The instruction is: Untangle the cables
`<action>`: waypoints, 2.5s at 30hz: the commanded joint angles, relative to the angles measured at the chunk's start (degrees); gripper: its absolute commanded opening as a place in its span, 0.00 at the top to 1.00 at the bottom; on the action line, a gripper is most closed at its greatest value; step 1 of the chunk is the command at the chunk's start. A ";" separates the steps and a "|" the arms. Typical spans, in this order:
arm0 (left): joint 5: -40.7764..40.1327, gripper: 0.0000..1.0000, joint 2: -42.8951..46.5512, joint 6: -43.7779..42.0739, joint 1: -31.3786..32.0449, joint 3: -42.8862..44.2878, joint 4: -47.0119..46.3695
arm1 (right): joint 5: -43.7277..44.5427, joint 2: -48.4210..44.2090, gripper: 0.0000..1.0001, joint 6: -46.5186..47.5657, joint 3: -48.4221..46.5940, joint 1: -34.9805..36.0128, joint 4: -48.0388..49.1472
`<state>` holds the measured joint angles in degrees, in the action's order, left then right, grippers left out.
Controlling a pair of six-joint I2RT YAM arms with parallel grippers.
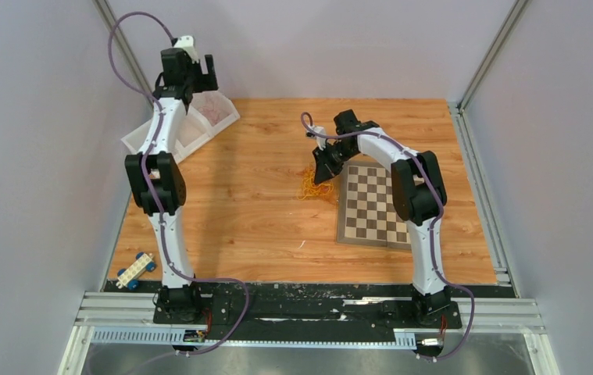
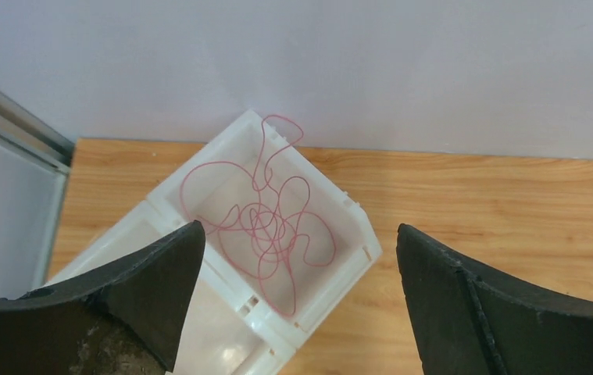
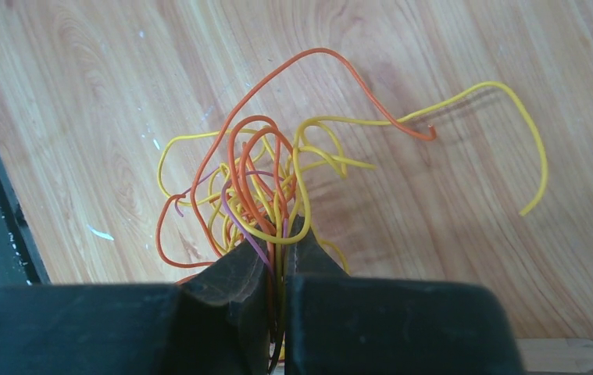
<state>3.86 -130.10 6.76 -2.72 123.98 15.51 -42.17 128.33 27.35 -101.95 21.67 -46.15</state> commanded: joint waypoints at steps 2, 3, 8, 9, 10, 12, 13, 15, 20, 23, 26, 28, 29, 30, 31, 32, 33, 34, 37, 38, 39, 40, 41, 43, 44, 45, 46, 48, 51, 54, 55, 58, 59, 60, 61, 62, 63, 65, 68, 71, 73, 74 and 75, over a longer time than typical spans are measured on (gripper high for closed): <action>7.82 0.00 14.00 -6.27 -1.83 -5.80 10.04 | -7.71 -4.82 1.00 1.19 -2.81 -0.05 1.07; 11.17 0.00 15.40 -6.47 -2.41 -7.63 10.89 | -9.15 -5.37 1.00 1.15 -2.85 0.08 1.12; 42.59 0.00 33.06 -8.40 -5.61 -32.54 4.35 | -13.97 -8.02 1.00 0.51 -2.63 1.09 2.41; 48.01 0.00 35.18 -8.16 -5.40 -39.42 2.82 | -14.52 -8.52 1.00 0.22 -2.37 1.30 2.91; 49.89 0.00 38.92 -8.04 -4.60 -42.33 0.17 | -15.25 -9.06 1.00 -0.09 -2.11 1.56 3.39; 53.47 0.00 43.36 -8.26 -2.41 -49.83 -2.74 | -17.12 -10.16 1.00 -0.01 -1.54 2.06 4.19; 55.04 0.00 44.59 -9.31 -1.56 -53.87 -4.25 | -18.09 -10.81 1.00 0.22 -1.24 2.34 4.42; 56.17 0.04 47.50 -11.57 1.48 -58.07 -6.00 | -19.54 -12.05 1.00 1.06 -0.48 3.28 4.66; 58.56 0.25 49.55 -18.86 9.76 -61.16 -5.30 | -22.16 -16.01 0.98 5.47 2.80 5.73 4.52; 57.20 0.32 50.04 -28.01 13.53 -61.85 -2.21 | -22.81 -18.01 0.97 7.21 4.56 6.93 4.45; 55.19 0.35 50.56 -33.89 15.50 -63.27 -2.25 | -23.58 -19.66 0.97 8.59 5.98 8.00 4.41; 53.83 0.35 50.44 -36.25 16.37 -63.65 -2.14 | -23.66 -20.70 0.97 9.42 6.99 8.65 4.44; 53.90 0.35 50.03 -37.41 16.77 -63.49 -1.49 | -23.68 -21.10 0.97 9.50 7.02 9.00 4.47; 54.13 0.35 49.48 -40.25 16.95 -62.89 1.12 | -23.70 -21.26 0.97 9.37 7.03 9.19 4.49; 54.14 0.35 49.19 -42.09 17.42 -62.41 2.82 | -23.74 -21.24 0.97 9.04 6.88 9.18 4.49; 53.93 0.36 48.72 -45.57 17.67 -61.70 5.95 | -23.74 -21.16 0.97 8.79 6.70 9.19 4.41; 53.82 0.38 48.63 -47.26 18.04 -61.51 7.26 | -23.58 -21.05 0.97 8.51 6.44 9.22 4.48; 53.34 0.46 48.72 -49.52 18.11 -61.30 8.93 | -23.27 -20.95 0.97 8.38 6.30 9.23 4.50; 52.03 0.77 49.88 -50.35 18.27 -61.01 10.57 | -21.21 -20.10 0.97 8.03 6.24 8.95 4.50; 51.40 0.84 51.12 -50.18 18.28 -60.71 11.16 | -20.71 -19.57 0.97 7.61 6.27 8.57 4.55; 51.02 0.95 52.03 -49.79 18.23 -60.75 11.32 | -20.39 -18.72 0.97 6.82 6.18 8.10 4.57; 50.29 0.98 53.96 -49.72 18.16 -61.09 11.61 | -20.18 -17.75 0.97 5.72 5.89 7.41 4.61; 49.98 1.00 55.16 -49.45 18.09 -61.90 11.68 | -19.99 -16.60 0.97 4.26 5.43 6.70 4.66; 49.10 1.00 58.78 -48.37 17.58 -63.08 11.66 | -19.21 -14.27 0.97 1.67 4.51 5.05 4.63; 48.52 1.00 60.97 -47.65 17.12 -63.34 11.50 | -18.44 -13.26 0.97 0.83 4.11 4.52 4.66; 48.30 1.00 61.96 -46.03 16.77 -63.65 11.39 | -17.23 -12.53 0.97 0.40 4.00 4.12 4.67; 48.19 1.00 63.52 -45.16 16.01 -63.63 11.39 | -15.69 -11.92 0.97 0.31 4.10 3.92 4.72; 48.07 1.00 65.41 -41.47 14.59 -62.91 10.54 | -13.54 -10.79 0.95 0.31 4.37 3.82 4.75; 47.13 1.00 67.66 -30.11 12.26 -60.71 4.40 | -9.58 -8.87 0.91 -0.64 4.57 3.81 4.92; 46.03 1.00 68.34 -20.84 8.77 -57.34 -0.94 | -5.07 -6.96 0.88 -0.48 5.04 3.82 4.88; 45.18 1.00 68.28 -17.03 7.35 -55.03 -2.83 | -3.86 -6.51 0.88 -0.15 5.38 3.82 4.92; 44.61 1.00 67.69 -8.70 4.63 -50.64 -6.21 | 0.04 -5.25 0.87 0.90 6.48 3.85 4.89; 44.14 1.00 67.35 -7.91 3.57 -48.45 -7.14 | 1.06 -4.88 0.86 1.24 6.94 3.83 4.93; 43.70 1.00 67.22 -5.75 3.32 -47.55 -7.55 | 2.06 -4.48 0.85 1.57 7.32 3.83 4.93; 42.62 1.00 67.01 -4.90 2.30 -45.88 -8.62 | 3.02 -4.20 0.83 2.00 7.82 3.84 4.88; 41.70 1.00 66.96 -2.63 1.54 -44.49 -10.29 | 3.80 -4.01 0.82 2.31 8.08 3.82 4.81; 40.16 1.00 66.77 -1.40 0.08 -43.90 -11.32 | 4.29 -3.90 0.80 2.55 8.51 3.77 4.84; 38.14 1.00 65.97 2.95 -2.49 -41.43 -14.36 | 4.92 -3.83 0.78 2.88 9.37 3.69 4.85; 34.58 1.00 63.33 8.67 -5.88 -35.17 -17.95 | 5.13 -3.97 0.77 3.11 10.42 3.44 4.82; 31.38 1.00 60.92 12.93 -10.16 -29.84 -20.08 | 5.45 -3.96 0.76 3.40 11.17 3.23 4.83; 29.54 1.00 58.87 16.79 -12.80 -25.82 -21.23 | 5.61 -3.79 0.75 3.41 11.48 2.93 4.89; 28.57 1.00 57.47 19.14 -14.36 -23.24 -21.62 | 5.49 -3.74 0.75 3.44 11.67 2.79 4.84; 28.22 1.00 56.83 21.00 -15.01 -22.06 -21.82 | 5.47 -3.74 0.75 3.41 11.81 2.67 4.81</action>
<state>37.95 -71.20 17.30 -13.91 95.42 0.32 -38.85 124.88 29.10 -91.42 24.99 -41.01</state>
